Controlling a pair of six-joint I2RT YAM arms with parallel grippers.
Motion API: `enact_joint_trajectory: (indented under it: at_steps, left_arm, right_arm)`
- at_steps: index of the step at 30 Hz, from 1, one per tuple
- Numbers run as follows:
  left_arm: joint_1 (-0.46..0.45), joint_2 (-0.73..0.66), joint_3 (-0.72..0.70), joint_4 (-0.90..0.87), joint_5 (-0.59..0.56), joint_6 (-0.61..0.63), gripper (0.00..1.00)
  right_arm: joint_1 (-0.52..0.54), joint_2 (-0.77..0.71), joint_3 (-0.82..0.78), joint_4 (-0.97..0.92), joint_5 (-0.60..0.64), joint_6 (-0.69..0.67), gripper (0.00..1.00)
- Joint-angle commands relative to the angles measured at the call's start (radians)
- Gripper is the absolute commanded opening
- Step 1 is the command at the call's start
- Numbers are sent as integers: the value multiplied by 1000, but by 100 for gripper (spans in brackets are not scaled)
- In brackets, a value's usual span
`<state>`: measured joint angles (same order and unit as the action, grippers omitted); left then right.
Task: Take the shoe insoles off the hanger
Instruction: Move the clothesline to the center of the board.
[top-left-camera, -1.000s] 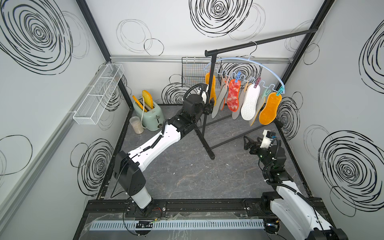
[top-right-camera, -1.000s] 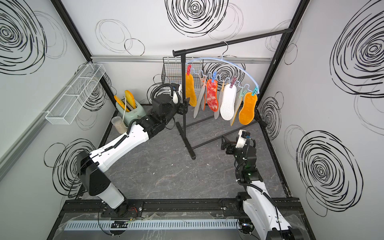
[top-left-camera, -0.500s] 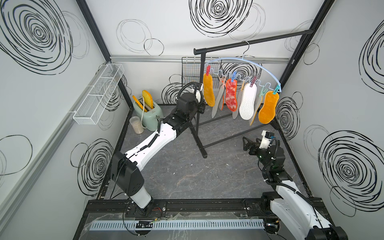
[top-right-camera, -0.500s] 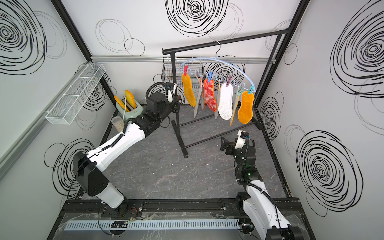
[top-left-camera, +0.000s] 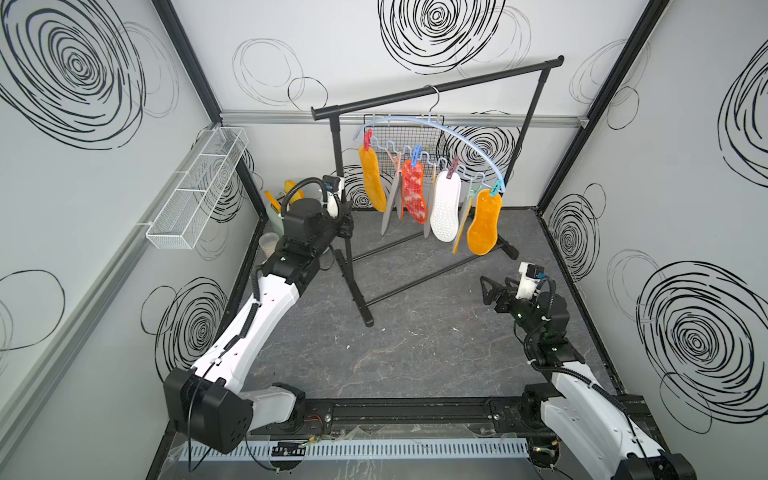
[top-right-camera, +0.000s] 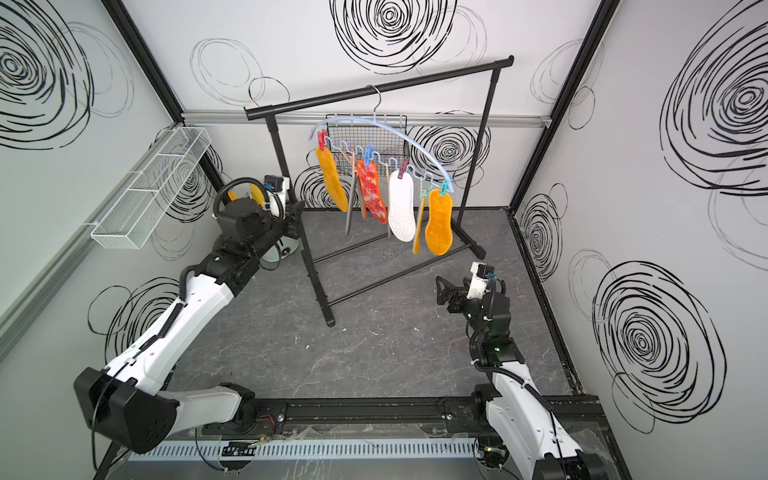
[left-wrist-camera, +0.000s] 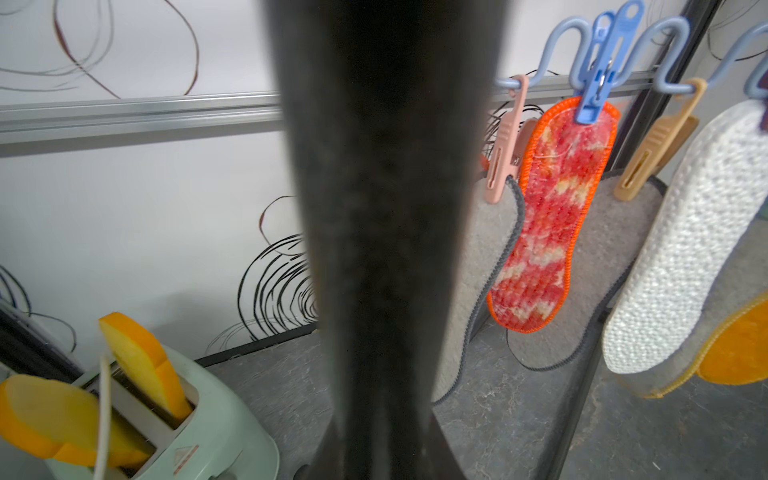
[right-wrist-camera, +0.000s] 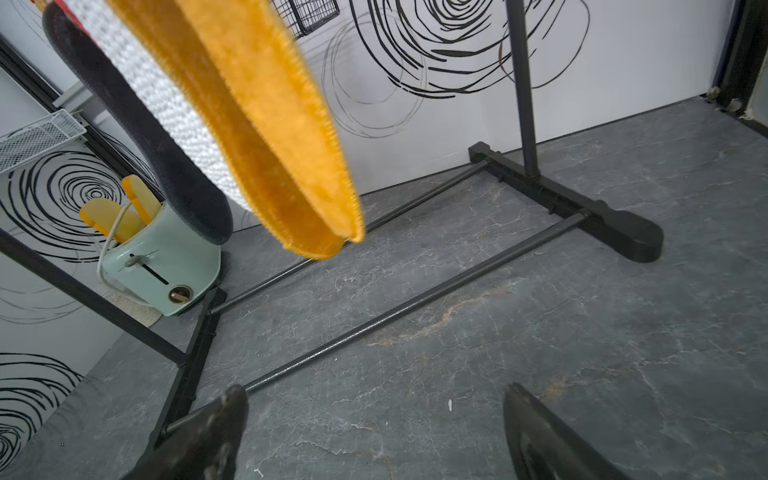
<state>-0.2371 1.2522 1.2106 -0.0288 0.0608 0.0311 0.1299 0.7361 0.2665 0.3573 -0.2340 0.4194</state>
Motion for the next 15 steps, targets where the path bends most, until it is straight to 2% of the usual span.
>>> enact_joint_trajectory:
  at_steps: [1, 5, 15]
  left_arm:
    - [67, -99, -81, 84, 158, 86, 0]
    - [143, -169, -153, 127, 306, 115, 0]
    - [198, -117, -117, 96, 618, 111, 0]
  right_arm:
    - [10, -22, -13, -6, -20, 13, 97]
    - [11, -37, 1, -37, -15, 3, 97]
    - [11, -115, 7, -100, -4, -21, 97]
